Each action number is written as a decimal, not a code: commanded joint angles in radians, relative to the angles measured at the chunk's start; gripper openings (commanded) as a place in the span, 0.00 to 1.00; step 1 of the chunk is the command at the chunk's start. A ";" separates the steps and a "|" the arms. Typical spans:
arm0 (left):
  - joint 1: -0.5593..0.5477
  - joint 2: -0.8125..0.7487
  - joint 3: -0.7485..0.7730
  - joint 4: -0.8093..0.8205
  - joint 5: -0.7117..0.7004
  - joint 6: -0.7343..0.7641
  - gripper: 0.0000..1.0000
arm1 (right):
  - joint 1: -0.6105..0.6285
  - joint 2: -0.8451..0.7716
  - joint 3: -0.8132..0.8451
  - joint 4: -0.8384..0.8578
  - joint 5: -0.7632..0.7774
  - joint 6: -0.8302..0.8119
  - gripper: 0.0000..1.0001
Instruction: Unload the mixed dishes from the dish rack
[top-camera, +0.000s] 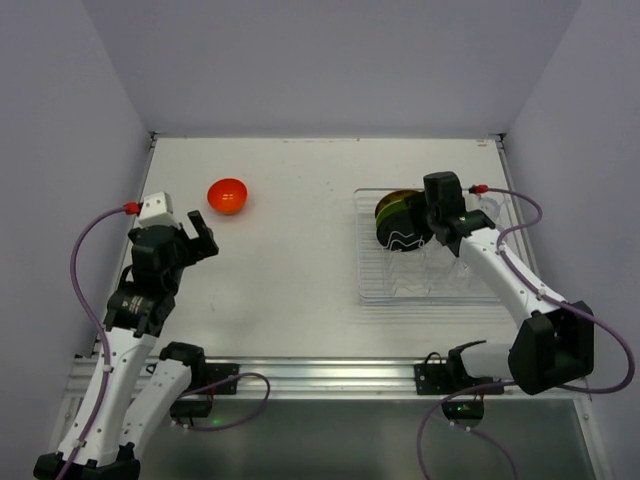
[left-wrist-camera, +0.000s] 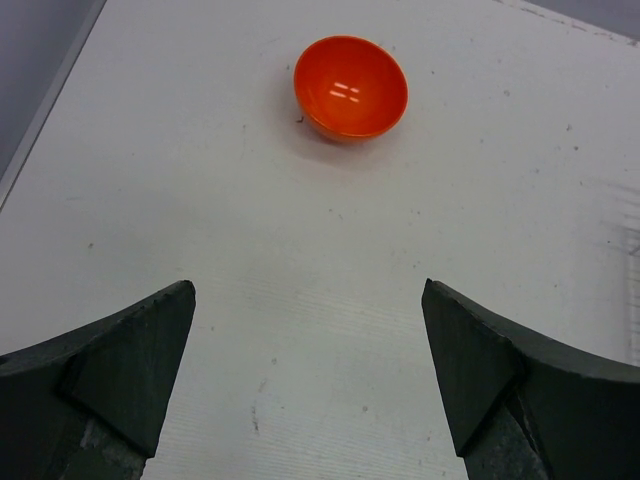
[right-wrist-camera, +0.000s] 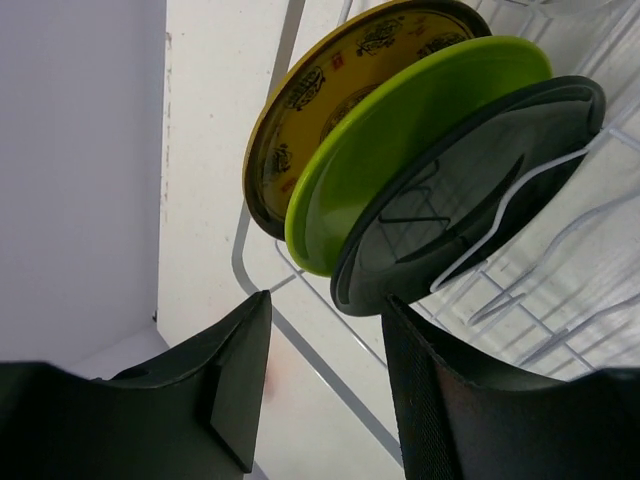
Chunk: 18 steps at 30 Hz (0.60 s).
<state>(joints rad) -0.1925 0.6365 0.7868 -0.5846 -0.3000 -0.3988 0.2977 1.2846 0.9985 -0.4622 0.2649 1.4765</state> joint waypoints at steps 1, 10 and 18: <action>-0.005 -0.015 -0.014 0.054 0.019 0.031 1.00 | -0.005 0.048 0.063 -0.003 0.050 0.024 0.50; -0.005 -0.021 -0.017 0.055 0.010 0.031 1.00 | -0.005 0.108 0.049 -0.059 0.063 0.119 0.45; -0.005 -0.015 -0.017 0.057 0.016 0.032 1.00 | -0.005 0.142 0.068 -0.066 0.099 0.136 0.45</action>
<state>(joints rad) -0.1925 0.6228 0.7868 -0.5816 -0.2913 -0.3988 0.2962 1.4040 1.0321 -0.5026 0.2878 1.5742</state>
